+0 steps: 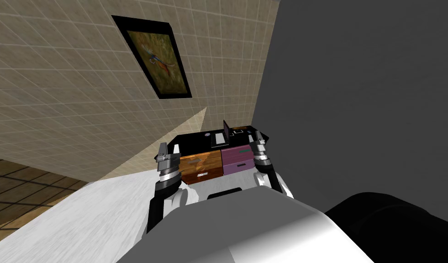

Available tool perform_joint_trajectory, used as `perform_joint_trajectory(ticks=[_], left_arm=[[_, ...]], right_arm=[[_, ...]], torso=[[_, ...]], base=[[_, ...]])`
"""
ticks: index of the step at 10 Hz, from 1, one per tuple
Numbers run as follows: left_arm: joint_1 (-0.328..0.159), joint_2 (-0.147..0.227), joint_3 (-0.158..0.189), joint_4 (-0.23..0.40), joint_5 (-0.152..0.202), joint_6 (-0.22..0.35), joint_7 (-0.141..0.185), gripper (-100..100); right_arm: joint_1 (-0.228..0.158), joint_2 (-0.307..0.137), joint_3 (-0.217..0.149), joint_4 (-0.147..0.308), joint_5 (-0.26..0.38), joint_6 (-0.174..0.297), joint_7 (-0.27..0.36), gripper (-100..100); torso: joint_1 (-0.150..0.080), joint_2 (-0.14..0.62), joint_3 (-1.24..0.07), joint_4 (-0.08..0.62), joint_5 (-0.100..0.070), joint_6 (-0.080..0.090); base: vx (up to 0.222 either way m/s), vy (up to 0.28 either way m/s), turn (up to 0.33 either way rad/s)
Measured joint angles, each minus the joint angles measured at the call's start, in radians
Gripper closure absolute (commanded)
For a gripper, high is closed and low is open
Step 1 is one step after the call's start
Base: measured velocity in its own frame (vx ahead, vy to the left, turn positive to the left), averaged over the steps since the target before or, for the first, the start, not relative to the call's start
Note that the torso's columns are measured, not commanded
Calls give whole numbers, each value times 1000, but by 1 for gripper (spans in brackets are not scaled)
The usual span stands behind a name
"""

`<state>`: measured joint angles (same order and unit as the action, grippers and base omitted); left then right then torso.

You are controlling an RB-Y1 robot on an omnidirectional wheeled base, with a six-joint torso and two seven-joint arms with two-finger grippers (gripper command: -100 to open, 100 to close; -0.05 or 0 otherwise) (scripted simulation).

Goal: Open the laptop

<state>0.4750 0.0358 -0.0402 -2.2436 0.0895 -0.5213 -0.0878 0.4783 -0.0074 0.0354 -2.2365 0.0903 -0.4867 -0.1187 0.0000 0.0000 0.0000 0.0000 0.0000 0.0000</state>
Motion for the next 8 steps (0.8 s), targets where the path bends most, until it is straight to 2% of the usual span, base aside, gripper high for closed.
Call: perform_joint_trajectory(ticks=[2, 8], left_arm=[[0, 0, 0, 0, 0, 0, 0, 0], [0, 0, 0, 0, 0, 0, 0, 0]], right_arm=[[0, 0, 0, 0, 0, 0, 0, 0], [0, 0, 0, 0, 0, 0, 0, 0]], torso=[[0, 104, -209, 105, 0, 0], [0, 544, -1087, 544, 0, 0]], base=[[0, 0, 0], [0, 0, 0]])
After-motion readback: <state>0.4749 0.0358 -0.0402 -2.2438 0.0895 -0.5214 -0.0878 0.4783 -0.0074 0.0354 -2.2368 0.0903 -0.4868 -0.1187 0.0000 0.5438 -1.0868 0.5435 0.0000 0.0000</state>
